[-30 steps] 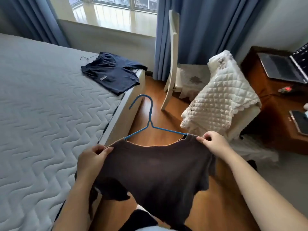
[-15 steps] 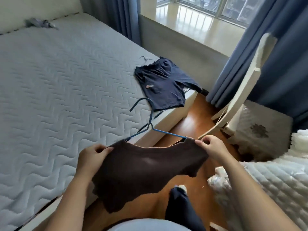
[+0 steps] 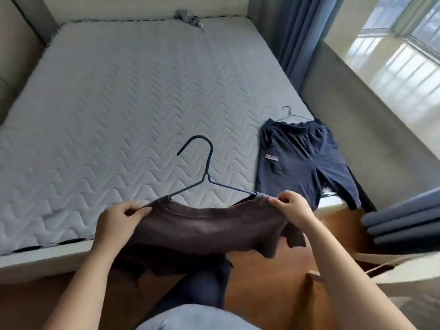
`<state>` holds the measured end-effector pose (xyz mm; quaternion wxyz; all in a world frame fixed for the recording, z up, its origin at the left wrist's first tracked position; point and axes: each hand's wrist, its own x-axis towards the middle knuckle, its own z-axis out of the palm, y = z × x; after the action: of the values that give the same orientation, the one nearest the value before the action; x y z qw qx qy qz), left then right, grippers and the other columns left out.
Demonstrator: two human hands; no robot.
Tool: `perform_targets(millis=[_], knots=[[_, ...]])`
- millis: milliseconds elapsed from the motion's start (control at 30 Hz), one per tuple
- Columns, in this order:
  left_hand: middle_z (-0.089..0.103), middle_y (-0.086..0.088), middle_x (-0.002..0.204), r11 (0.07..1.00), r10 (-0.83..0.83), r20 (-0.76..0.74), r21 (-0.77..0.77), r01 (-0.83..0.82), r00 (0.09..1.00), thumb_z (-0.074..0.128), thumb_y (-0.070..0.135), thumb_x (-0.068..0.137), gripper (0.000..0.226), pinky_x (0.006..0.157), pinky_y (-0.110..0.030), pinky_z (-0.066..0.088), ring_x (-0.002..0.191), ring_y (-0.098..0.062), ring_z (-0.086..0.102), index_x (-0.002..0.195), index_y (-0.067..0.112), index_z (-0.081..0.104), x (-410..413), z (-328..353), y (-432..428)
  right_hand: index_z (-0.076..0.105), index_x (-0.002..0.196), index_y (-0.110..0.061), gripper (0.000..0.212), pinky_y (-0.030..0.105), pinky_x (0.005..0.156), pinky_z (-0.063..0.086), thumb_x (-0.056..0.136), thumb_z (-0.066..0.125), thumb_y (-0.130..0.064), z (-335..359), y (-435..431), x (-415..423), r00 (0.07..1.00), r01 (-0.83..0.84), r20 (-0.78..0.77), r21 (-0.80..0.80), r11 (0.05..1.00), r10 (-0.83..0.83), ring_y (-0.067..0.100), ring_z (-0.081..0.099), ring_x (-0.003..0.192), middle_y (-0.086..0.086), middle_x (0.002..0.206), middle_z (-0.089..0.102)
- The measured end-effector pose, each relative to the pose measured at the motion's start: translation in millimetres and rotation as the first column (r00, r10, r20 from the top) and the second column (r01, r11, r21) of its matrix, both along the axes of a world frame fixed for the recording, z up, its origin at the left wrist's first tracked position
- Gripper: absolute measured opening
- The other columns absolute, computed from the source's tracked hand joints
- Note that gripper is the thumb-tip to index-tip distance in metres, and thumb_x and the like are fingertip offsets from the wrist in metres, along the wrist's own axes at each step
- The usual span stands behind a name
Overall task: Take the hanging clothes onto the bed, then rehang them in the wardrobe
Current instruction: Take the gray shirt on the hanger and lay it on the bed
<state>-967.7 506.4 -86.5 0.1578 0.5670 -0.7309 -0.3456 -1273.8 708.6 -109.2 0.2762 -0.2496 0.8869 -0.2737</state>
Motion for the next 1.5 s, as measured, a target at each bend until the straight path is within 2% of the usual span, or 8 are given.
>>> perform_targets(millis=[133,367,533,600,733,933,1300,1500], knots=[[0.069,-0.011,0.085,0.999,0.051,0.004,0.005,-0.051,0.999,0.071,0.025,0.076,0.017,0.072,-0.029,0.036,0.086,-0.027,0.059,0.079,0.009,0.069,-38.9,-19.7,-39.7,0.053,0.064,-0.013,0.03,0.024,0.054,0.033,0.081,0.066,-0.034,-17.2,-49.6,-45.1,0.999,-0.032,0.012,0.048,0.998,0.031,0.02,0.048,0.068,0.003,0.065,0.054],[0.07,-0.008,0.091,0.996,0.09,0.023,-0.004,-0.089,0.996,0.069,0.029,0.078,0.023,0.073,-0.028,0.037,0.091,-0.029,0.061,0.087,0.008,0.069,-112.7,-40.2,-138.7,0.064,0.076,-0.002,0.033,0.032,0.063,0.035,0.084,0.063,-0.035,-13.7,-152.0,-118.2,0.996,-0.091,0.015,0.112,0.989,0.09,0.022,0.051,0.071,0.007,0.07,0.058],[0.069,-0.013,0.081,0.99,0.075,0.095,0.113,-0.085,0.993,0.069,0.028,0.078,0.021,0.069,-0.031,0.04,0.084,-0.031,0.061,0.076,0.007,0.067,-143.8,-70.2,-205.9,0.054,0.064,-0.016,0.028,0.025,0.061,0.037,0.086,0.061,-0.032,-42.6,-208.8,-147.7,0.992,-0.127,0.034,0.142,0.982,0.124,0.018,0.05,0.079,-0.004,0.069,0.052],[0.067,-0.012,0.078,0.983,0.033,0.124,0.174,-0.055,0.992,0.068,0.029,0.078,0.021,0.068,-0.03,0.039,0.082,-0.031,0.061,0.074,0.008,0.065,-156.7,-85.0,-227.4,0.059,0.072,-0.014,0.02,0.018,0.054,0.033,0.088,0.058,-0.025,-57.9,-221.4,-159.0,0.982,-0.184,0.07,0.205,0.961,0.173,0.018,0.05,0.078,-0.006,0.068,0.051],[0.067,-0.011,0.083,0.974,-0.015,0.186,0.226,-0.028,0.982,0.066,0.033,0.08,0.023,0.069,-0.029,0.038,0.084,-0.029,0.059,0.077,0.011,0.064,-182.3,-112.1,-259.5,0.064,0.096,-0.001,0.018,0.024,0.066,0.028,0.089,0.055,-0.015,-85.4,-240.6,-181.7,0.974,-0.219,0.107,0.263,0.94,0.197,0.016,0.048,0.084,-0.002,0.079,0.052],[0.067,-0.01,0.089,0.954,-0.028,0.236,0.297,-0.045,0.971,0.064,0.035,0.081,0.024,0.07,-0.027,0.038,0.08,-0.022,0.055,0.083,0.011,0.065,-231.2,-150.1,-298.1,0.054,0.076,-0.015,0.012,0.025,0.07,0.031,0.087,0.057,-0.013,-117.2,-287.5,-233.6,0.976,-0.215,0.105,0.274,0.937,0.193,0.024,0.055,0.085,0.006,0.084,0.059],[0.069,-0.015,0.094,0.992,-0.01,0.16,0.127,-0.01,0.987,0.061,0.028,0.085,0.026,0.072,-0.03,0.04,0.093,-0.032,0.06,0.089,0.003,0.066,-368.4,-205.0,-413.7,0.063,0.09,-0.007,0.011,0.036,0.076,0.039,0.088,0.054,-0.014,-165.9,-421.3,-375.6,0.966,-0.179,-0.159,0.153,0.972,0.203,0.034,0.056,0.095,0.012,0.093,0.058],[0.067,-0.013,0.101,0.998,0.058,0.235,-0.024,-0.054,0.97,0.053,0.039,0.088,0.031,0.089,-0.04,0.042,0.096,-0.035,0.058,0.091,0.01,0.063,-442.3,-256.2,-494.7,0.061,0.097,-0.009,0.014,0.037,0.082,0.041,0.09,0.049,-0.014,-226.7,-494.8,-435.7,0.969,-0.113,-0.204,0.124,0.986,0.137,0.036,0.054,0.1,0.018,0.109,0.059]])
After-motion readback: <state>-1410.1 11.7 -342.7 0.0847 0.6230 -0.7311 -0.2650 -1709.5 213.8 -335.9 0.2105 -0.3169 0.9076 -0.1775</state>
